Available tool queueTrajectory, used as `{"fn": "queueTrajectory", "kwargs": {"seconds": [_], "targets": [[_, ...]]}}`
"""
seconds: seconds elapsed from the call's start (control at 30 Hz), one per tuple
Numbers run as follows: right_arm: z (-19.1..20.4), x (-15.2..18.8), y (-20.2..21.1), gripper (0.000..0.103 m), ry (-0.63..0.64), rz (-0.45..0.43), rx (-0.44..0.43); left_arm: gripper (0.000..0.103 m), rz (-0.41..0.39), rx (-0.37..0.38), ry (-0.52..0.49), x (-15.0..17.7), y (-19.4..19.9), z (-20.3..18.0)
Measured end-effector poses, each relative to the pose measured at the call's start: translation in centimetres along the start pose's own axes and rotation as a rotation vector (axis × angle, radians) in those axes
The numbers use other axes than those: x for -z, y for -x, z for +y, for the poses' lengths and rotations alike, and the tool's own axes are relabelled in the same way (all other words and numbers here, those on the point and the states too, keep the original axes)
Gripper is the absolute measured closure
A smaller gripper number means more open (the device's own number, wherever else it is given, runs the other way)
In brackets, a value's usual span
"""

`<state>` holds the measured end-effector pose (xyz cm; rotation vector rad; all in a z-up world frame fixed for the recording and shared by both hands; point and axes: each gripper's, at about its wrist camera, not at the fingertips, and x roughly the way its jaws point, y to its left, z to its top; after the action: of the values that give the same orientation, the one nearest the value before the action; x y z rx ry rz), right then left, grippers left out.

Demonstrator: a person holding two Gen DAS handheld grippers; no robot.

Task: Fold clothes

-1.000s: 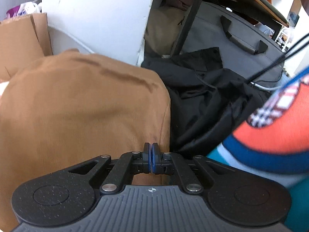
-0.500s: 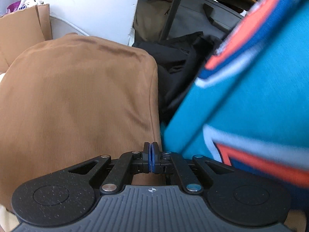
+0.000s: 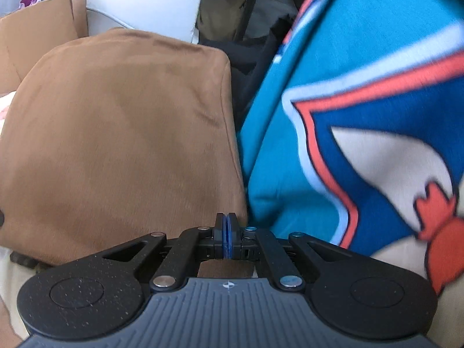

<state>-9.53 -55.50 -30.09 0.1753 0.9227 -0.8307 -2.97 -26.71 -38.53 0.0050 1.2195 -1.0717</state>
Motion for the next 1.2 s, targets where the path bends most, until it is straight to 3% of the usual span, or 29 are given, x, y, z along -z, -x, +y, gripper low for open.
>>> {"fn": "queueTrajectory", "kwargs": {"seconds": [0.13,0.43,0.6,0.63,0.7,0.73,0.77,0.8,1.03,1.13,1.2], "targets": [[-0.4,0.7,0.4,0.097,-0.039,0.018,0.003,0.096,-0.019,0.018,-0.017,0.8,1.0,0.0],[-0.8,1.4,1.9,0.097,-0.086,0.023,-0.019,0.097,-0.002,0.015,-0.02,1.5,2.9,0.9],[-0.8,1.5,2.9,0.096,-0.105,0.022,-0.036,0.09,-0.001,-0.035,-0.02,1.4,4.5,1.3],[-0.8,1.4,3.1,0.096,-0.109,0.021,-0.037,0.084,-0.002,-0.05,-0.023,1.3,4.8,1.3],[-0.7,1.3,3.4,0.091,-0.119,0.022,-0.041,0.06,-0.005,-0.08,-0.027,1.1,5.5,1.2],[-0.7,1.3,3.7,0.082,-0.125,0.021,-0.046,0.04,-0.006,-0.095,-0.03,1.1,5.9,1.2],[-0.7,1.2,4.0,0.071,-0.133,0.02,-0.051,0.031,-0.021,-0.118,-0.037,1.0,6.4,1.1],[-0.7,1.1,4.3,0.062,-0.143,0.018,-0.055,0.029,-0.039,-0.141,-0.048,0.9,7.1,0.9],[0.0,0.8,6.5,0.058,-0.183,0.037,-0.085,0.017,-0.03,-0.24,-0.119,-0.5,10.7,0.0],[0.1,0.3,7.8,0.045,-0.195,0.019,-0.094,0.015,-0.05,-0.274,-0.131,-1.1,12.4,-0.4],[0.0,-0.2,8.6,0.044,-0.205,0.015,-0.098,0.013,-0.053,-0.292,-0.122,-1.4,13.4,-0.7]]}}
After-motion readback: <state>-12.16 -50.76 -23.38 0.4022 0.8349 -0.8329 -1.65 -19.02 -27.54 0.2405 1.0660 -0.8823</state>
